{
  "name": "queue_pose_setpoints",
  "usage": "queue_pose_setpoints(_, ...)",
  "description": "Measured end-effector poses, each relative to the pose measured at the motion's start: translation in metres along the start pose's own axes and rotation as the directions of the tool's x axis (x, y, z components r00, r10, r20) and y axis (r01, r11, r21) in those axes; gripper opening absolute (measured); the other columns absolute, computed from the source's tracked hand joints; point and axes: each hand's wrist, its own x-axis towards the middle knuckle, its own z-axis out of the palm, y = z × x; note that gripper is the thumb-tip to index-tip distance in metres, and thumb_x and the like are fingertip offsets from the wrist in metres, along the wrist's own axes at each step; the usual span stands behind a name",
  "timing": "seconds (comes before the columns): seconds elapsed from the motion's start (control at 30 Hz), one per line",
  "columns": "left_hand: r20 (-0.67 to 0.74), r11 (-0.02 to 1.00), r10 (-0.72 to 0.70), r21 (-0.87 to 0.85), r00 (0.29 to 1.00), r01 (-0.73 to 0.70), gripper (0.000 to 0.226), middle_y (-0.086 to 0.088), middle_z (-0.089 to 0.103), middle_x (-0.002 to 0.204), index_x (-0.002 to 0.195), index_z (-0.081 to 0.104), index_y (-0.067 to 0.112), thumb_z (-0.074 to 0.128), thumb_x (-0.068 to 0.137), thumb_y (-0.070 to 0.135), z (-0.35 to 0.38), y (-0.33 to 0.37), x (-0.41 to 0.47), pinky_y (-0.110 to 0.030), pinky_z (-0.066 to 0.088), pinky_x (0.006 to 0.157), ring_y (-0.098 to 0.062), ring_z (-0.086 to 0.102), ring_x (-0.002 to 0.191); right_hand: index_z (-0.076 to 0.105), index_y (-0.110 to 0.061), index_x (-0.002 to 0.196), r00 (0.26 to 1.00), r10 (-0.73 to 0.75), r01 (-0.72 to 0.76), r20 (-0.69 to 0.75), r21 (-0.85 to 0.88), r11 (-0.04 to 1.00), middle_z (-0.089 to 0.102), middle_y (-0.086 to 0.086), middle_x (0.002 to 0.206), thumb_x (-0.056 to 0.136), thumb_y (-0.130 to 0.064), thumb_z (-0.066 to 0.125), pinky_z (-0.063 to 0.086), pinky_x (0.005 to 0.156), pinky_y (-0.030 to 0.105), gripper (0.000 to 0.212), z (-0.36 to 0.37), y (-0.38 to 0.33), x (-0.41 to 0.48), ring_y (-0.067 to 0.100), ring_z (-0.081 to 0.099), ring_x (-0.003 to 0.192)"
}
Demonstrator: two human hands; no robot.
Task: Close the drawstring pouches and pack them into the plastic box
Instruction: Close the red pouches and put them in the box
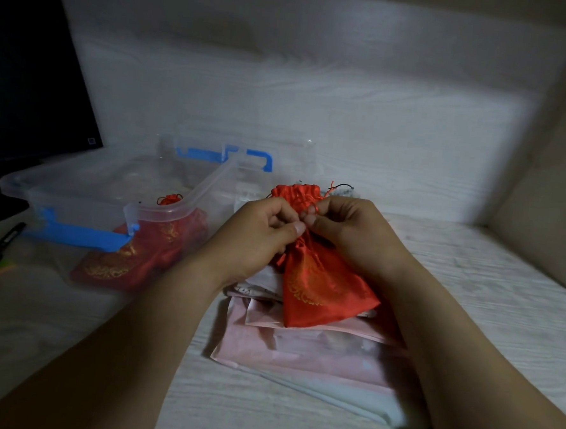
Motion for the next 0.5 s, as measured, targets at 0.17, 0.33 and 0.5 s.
queue_pose_setpoints(0.17, -0.021, 1.000, 0.011, -0.023, 1.000, -0.011, 0.011, -0.002, 0.061, 0.064, 0.092, 0.067, 0.008, 0.068, 0.099, 0.015, -0.0008, -0.0023, 0.0003, -0.029, 0.047, 0.061, -0.011, 0.057, 0.061, 0.072, -0.014, 0.088, 1.000, -0.024, 0.024, 0.011, -0.046, 0.999, 0.067, 0.006, 0.079, 0.095, -0.014, 0.070, 0.040, 0.070, 0.037, 0.008, -0.0028, 0.0016, 0.0002, 0.018, 0.050, 0.072)
queue_pose_setpoints(0.33, -0.015, 1.000, 0.026, -0.005, 1.000, -0.026, 0.010, -0.006, 0.062, 0.067, 0.089, 0.066, 0.012, 0.073, 0.096, 0.016, -0.0006, -0.0041, 0.0007, -0.029, 0.049, 0.061, -0.012, 0.059, 0.062, 0.072, -0.010, 0.087, 1.000, -0.022, 0.022, 0.014, -0.062, 0.998, 0.069, 0.019, 0.080, 0.094, -0.015, 0.071, 0.041, 0.071, 0.039, 0.009, -0.0026, 0.0007, -0.0003, 0.020, 0.051, 0.073)
queue_pose_setpoints(0.5, -0.034, 1.000, 0.009, -0.008, 0.999, -0.010, 0.010, -0.009, 0.057, 0.066, 0.090, 0.064, 0.008, 0.073, 0.094, 0.011, 0.0021, -0.0048, 0.0020, -0.033, 0.046, 0.060, -0.017, 0.054, 0.061, 0.072, -0.009, 0.084, 0.997, -0.081, 0.081, 0.011, -0.214, 0.974, 0.070, 0.019, 0.078, 0.097, -0.017, 0.069, 0.043, 0.067, 0.035, 0.016, -0.0033, -0.0025, -0.0004, 0.014, 0.053, 0.066)
